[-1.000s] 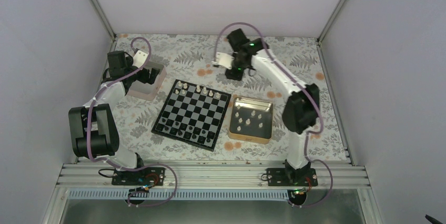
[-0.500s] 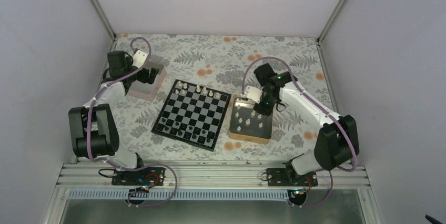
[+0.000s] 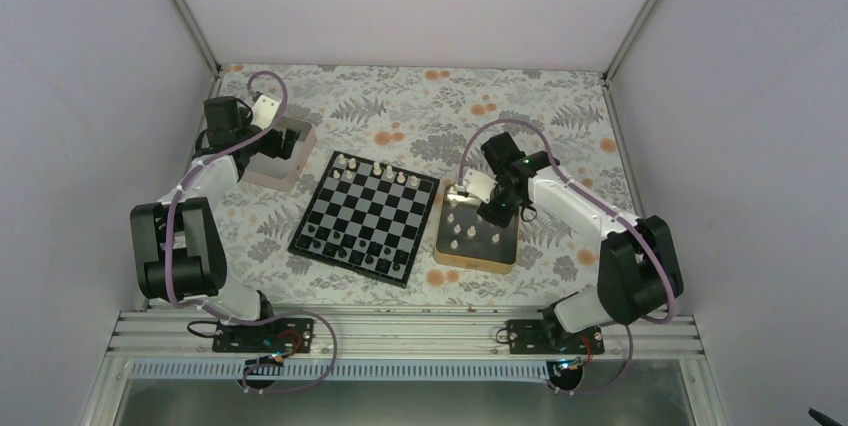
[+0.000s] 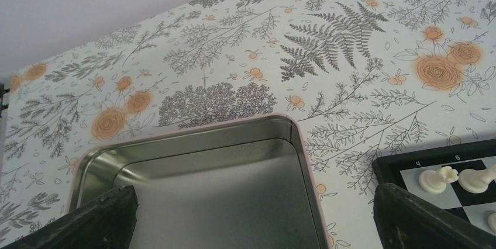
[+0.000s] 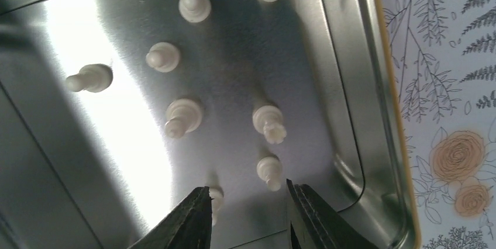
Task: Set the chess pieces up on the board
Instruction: Pick up the chess piece from the storage box.
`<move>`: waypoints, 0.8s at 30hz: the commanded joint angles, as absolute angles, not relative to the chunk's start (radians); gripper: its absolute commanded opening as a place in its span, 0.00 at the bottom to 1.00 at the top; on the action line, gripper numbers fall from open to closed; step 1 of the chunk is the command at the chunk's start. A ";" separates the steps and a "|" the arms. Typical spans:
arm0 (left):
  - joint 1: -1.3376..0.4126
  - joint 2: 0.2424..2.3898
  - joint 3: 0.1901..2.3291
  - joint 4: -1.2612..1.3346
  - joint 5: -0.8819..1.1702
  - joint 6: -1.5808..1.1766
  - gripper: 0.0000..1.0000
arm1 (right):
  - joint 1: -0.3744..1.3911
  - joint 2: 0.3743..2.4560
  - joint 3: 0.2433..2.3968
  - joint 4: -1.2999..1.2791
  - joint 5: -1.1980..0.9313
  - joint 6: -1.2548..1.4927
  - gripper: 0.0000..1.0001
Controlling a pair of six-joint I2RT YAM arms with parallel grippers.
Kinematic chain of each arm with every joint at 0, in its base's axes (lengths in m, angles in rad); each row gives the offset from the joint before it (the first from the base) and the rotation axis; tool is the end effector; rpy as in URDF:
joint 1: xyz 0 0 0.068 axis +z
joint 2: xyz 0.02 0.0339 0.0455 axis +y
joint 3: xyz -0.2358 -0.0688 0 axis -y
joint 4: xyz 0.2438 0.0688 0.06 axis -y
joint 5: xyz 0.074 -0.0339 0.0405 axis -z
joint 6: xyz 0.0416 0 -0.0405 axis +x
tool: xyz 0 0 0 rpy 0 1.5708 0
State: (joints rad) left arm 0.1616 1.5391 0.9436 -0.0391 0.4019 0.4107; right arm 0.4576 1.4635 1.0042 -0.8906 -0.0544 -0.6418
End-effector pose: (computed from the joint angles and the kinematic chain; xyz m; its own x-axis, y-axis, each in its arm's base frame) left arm 0.3366 0.0384 0.1955 -0.4715 0.2954 -0.8309 0.3829 0.9173 0.1089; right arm 0.2369 0.1192 0.1809 -0.4307 -0.8784 -0.2073 -0.8859 0.4553 -0.0887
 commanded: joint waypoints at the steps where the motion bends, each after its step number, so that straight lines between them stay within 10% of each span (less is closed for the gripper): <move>1: 0.168 1.535 0.939 -0.022 0.393 0.410 1.00 | 0.458 1.480 0.980 -0.797 -0.006 -0.618 0.35; 24: 0.169 1.546 0.929 -0.010 0.394 0.417 1.00 | 0.422 1.650 1.049 -0.763 -0.075 -0.655 0.38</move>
State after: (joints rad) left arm 0.1616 1.5391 0.9432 -0.0376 0.3931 0.4110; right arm 0.4305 1.6329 1.0134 -0.7849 -0.0517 -0.6426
